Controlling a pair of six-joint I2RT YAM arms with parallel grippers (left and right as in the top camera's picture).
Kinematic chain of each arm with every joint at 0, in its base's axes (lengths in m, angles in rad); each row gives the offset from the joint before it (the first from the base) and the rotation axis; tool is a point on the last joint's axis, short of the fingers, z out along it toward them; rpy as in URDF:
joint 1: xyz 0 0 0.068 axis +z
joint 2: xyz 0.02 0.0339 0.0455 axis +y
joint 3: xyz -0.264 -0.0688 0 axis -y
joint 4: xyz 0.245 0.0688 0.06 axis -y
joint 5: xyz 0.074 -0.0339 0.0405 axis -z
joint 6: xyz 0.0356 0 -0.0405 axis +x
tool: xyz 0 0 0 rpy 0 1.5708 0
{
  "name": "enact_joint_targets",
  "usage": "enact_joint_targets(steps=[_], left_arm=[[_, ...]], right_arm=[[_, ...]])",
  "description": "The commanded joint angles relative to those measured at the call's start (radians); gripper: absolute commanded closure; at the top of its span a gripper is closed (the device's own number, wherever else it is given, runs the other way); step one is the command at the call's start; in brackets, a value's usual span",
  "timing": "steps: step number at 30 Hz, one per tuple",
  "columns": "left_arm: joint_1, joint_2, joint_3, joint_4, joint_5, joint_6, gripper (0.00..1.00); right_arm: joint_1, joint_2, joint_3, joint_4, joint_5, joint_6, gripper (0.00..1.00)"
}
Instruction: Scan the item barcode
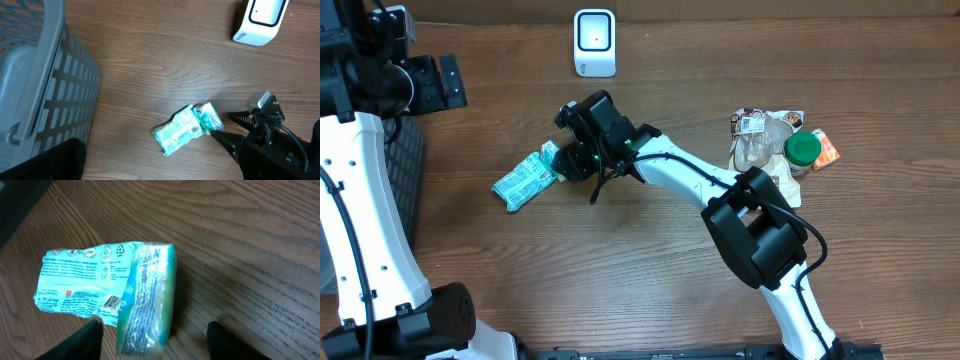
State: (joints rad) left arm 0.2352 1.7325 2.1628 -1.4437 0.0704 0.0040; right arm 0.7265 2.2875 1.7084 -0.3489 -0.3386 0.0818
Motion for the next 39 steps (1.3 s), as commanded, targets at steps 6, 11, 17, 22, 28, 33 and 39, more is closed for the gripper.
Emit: enact_joint_targets(steps=[6, 11, 17, 22, 28, 33, 39], left_arm=[[-0.013, -0.004, 0.018, 0.004, -0.003, 0.019, 0.01], [-0.013, -0.004, 0.018, 0.004, -0.003, 0.019, 0.00], [-0.013, -0.004, 0.018, 0.004, -0.003, 0.019, 0.00], [-0.013, -0.004, 0.018, 0.004, -0.003, 0.019, 0.00], [-0.013, -0.004, 0.018, 0.004, -0.003, 0.019, 0.01], [-0.013, -0.004, 0.018, 0.004, -0.003, 0.019, 0.00], [-0.013, -0.004, 0.018, 0.004, -0.003, 0.019, 0.00]], right_arm=[[0.015, 0.035, -0.003, 0.030, -0.014, -0.001, 0.42], [0.019, 0.035, -0.003, 0.035, -0.010, 0.003, 0.51], [0.019, 0.046, -0.003, 0.035, 0.008, 0.026, 0.65], [0.010, 0.035, 0.024, 0.006, 0.003, 0.076, 0.85], [-0.058, -0.077, 0.075, -0.165, -0.069, 0.209, 0.96], [-0.168, -0.184, 0.075, -0.350, -0.203, 0.315, 0.96], [-0.310, -0.174, 0.033, -0.446, -0.409, 0.315, 0.96]])
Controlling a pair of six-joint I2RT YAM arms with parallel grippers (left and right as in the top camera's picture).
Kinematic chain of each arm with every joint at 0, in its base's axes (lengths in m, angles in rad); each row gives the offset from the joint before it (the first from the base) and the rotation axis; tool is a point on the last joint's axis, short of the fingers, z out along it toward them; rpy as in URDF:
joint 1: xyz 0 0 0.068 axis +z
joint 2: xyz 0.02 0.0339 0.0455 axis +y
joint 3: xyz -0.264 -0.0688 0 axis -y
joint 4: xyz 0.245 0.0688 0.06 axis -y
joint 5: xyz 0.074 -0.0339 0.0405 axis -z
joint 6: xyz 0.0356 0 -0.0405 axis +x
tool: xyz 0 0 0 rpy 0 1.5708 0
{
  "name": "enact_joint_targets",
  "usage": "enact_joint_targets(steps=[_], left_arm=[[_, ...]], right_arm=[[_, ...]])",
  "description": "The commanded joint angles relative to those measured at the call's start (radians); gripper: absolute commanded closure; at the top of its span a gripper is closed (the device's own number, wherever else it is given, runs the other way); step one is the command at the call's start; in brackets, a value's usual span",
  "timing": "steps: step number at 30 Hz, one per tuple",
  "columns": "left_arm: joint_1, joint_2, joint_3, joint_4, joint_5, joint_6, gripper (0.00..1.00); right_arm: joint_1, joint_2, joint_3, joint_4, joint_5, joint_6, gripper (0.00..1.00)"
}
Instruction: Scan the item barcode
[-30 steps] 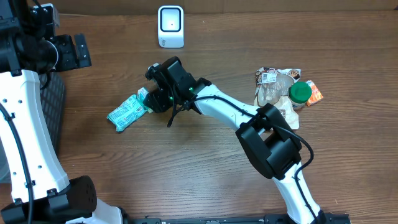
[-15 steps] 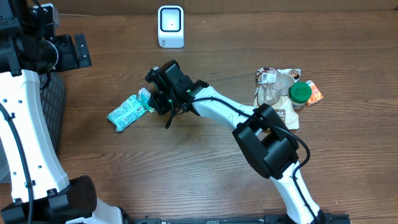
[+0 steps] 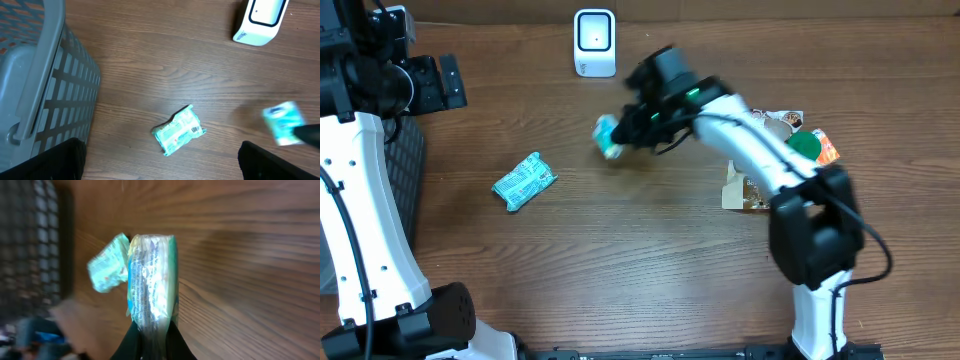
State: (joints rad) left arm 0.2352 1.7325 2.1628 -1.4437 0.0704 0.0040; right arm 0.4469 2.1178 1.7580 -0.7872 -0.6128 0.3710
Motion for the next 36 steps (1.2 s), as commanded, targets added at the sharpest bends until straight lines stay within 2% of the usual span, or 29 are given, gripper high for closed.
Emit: enact_joint_targets(steps=[1, 5, 10, 14, 23, 26, 28, 36], left_arm=[[-0.013, -0.004, 0.018, 0.004, -0.003, 0.019, 0.00], [-0.013, -0.004, 0.018, 0.004, -0.003, 0.019, 0.00], [-0.013, -0.004, 0.018, 0.004, -0.003, 0.019, 0.00], [-0.013, -0.004, 0.018, 0.004, -0.003, 0.019, 0.00], [-0.013, -0.004, 0.018, 0.004, -0.003, 0.019, 0.00], [-0.013, -0.004, 0.018, 0.004, -0.003, 0.019, 0.01], [-0.013, -0.004, 0.018, 0.004, -0.003, 0.019, 0.00], [-0.013, -0.004, 0.018, 0.004, -0.003, 0.019, 0.00]], right_arm=[[-0.046, 0.003, -0.038, -0.002, -0.164, 0.026, 0.96], [-0.058, 0.040, -0.088, 0.002, -0.190, 0.027, 0.95], [-0.053, 0.064, -0.136, 0.017, -0.141, 0.025, 0.65], [-0.054, 0.065, -0.135, -0.005, 0.002, 0.021, 0.56], [-0.111, 0.065, -0.134, -0.046, 0.107, -0.152, 0.55], [-0.122, 0.065, -0.126, -0.078, 0.158, -0.211, 0.63], [-0.123, 0.065, -0.102, -0.117, 0.183, -0.248, 0.66], [-0.054, 0.034, 0.086, -0.344, 0.387, -0.294, 0.69]])
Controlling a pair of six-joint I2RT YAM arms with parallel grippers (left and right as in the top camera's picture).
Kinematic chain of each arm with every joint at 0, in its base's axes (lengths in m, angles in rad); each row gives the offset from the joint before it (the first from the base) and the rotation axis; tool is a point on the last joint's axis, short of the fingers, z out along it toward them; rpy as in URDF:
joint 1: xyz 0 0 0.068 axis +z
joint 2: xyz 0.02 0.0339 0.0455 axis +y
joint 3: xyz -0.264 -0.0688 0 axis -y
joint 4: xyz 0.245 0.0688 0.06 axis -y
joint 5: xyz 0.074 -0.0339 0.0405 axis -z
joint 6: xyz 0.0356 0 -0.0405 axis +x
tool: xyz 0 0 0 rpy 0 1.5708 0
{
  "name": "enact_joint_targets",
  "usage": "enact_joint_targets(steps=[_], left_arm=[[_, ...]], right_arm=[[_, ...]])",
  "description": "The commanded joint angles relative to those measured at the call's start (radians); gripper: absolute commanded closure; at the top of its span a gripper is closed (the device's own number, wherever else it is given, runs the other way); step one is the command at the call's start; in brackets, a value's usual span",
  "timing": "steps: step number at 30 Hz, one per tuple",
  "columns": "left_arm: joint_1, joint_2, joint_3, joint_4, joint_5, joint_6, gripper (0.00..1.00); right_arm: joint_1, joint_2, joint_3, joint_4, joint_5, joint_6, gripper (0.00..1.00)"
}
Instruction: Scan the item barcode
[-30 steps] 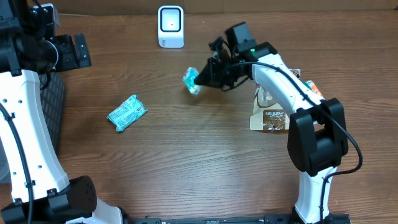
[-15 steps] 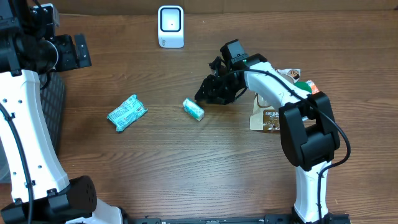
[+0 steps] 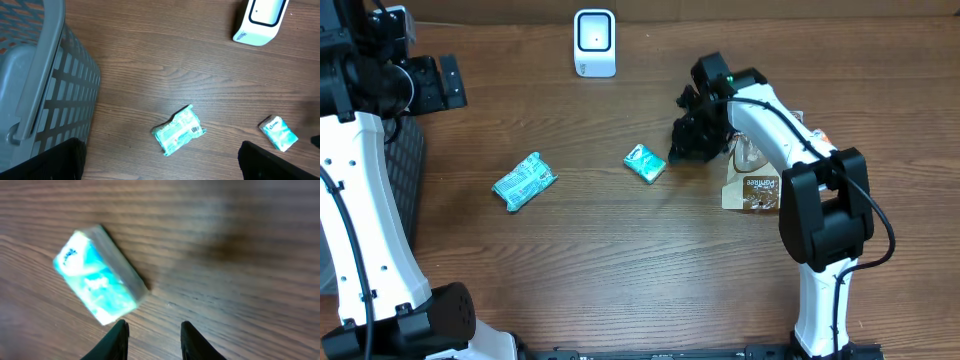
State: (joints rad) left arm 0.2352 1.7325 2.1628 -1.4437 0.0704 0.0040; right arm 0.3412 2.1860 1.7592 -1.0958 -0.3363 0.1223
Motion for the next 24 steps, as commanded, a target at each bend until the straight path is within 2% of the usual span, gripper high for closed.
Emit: enact_joint_targets(steps=[1, 4, 11, 18, 24], left_arm=[[-0.013, -0.004, 0.018, 0.004, -0.003, 0.019, 0.00], [-0.013, -0.004, 0.018, 0.004, -0.003, 0.019, 0.00], [-0.013, -0.004, 0.018, 0.004, -0.003, 0.019, 0.00], [-0.013, -0.004, 0.018, 0.004, -0.003, 0.019, 0.00], [-0.013, -0.004, 0.018, 0.004, -0.003, 0.019, 0.00]], right_arm=[[0.067, -0.039, 0.100, -0.050, 0.132, -0.046, 0.69], [0.121, -0.050, 0.134, -0.090, 0.185, -0.046, 0.72], [0.250, -0.050, 0.142, -0.100, 0.243, -0.046, 0.94], [0.285, -0.048, 0.093, -0.045, 0.364, -0.015, 0.96], [0.154, -0.048, 0.093, -0.024, 0.163, 0.003, 0.96]])
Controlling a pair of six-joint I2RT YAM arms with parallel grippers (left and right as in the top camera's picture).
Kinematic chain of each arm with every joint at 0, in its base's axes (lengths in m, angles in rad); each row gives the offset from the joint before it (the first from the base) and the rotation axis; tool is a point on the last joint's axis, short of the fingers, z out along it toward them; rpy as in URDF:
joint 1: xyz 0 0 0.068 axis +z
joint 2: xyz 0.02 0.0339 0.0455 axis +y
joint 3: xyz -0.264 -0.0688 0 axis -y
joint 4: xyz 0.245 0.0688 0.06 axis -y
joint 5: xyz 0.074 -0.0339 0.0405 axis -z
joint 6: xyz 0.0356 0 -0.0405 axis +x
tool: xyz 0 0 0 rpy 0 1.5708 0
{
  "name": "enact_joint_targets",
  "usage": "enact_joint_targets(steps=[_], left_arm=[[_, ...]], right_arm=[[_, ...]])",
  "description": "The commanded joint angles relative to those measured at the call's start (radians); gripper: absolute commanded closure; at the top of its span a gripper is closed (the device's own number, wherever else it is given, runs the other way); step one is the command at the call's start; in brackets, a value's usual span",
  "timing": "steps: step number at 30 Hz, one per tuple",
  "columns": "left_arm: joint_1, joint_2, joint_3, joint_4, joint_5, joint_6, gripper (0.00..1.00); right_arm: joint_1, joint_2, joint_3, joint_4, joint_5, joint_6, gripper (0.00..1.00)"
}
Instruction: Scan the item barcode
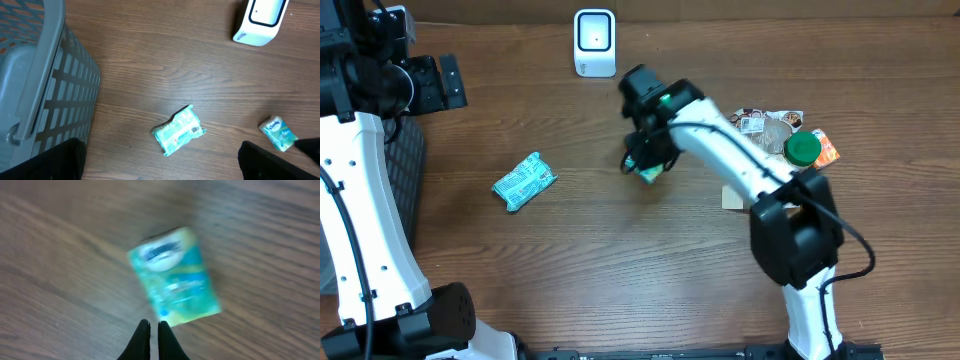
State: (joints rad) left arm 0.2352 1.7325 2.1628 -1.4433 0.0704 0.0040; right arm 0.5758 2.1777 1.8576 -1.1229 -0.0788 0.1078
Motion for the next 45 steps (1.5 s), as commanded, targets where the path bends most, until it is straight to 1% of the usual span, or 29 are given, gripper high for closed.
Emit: enact_joint_targets(steps=[1, 5, 7, 9, 17, 38, 45], left_arm=[[-0.013, -0.004, 0.018, 0.004, -0.003, 0.019, 0.00], [-0.013, -0.004, 0.018, 0.004, -0.003, 0.019, 0.00], [-0.013, -0.004, 0.018, 0.004, -0.003, 0.019, 0.01], [-0.013, -0.004, 0.018, 0.004, -0.003, 0.019, 0.01], [-0.013, -0.004, 0.018, 0.004, -0.003, 0.019, 0.00], [-0.013, -0.004, 0.018, 0.004, -0.003, 0.019, 0.00], [-0.013, -0.004, 0.018, 0.004, -0.003, 0.019, 0.00]], right_arm=[[-0.137, -0.040, -0.005, 0.001, -0.181, 0.018, 0.94], [-0.214, -0.035, -0.014, 0.002, -0.288, 0.014, 0.86], [-0.232, -0.029, -0.030, 0.011, -0.299, 0.014, 0.82], [-0.244, -0.024, -0.055, 0.024, -0.304, 0.014, 0.80], [-0.250, -0.024, -0.148, 0.106, -0.328, 0.021, 0.80], [-0.252, -0.023, -0.150, 0.124, -0.362, 0.026, 0.80], [-0.252, -0.021, -0.187, 0.169, -0.374, 0.031, 0.80]])
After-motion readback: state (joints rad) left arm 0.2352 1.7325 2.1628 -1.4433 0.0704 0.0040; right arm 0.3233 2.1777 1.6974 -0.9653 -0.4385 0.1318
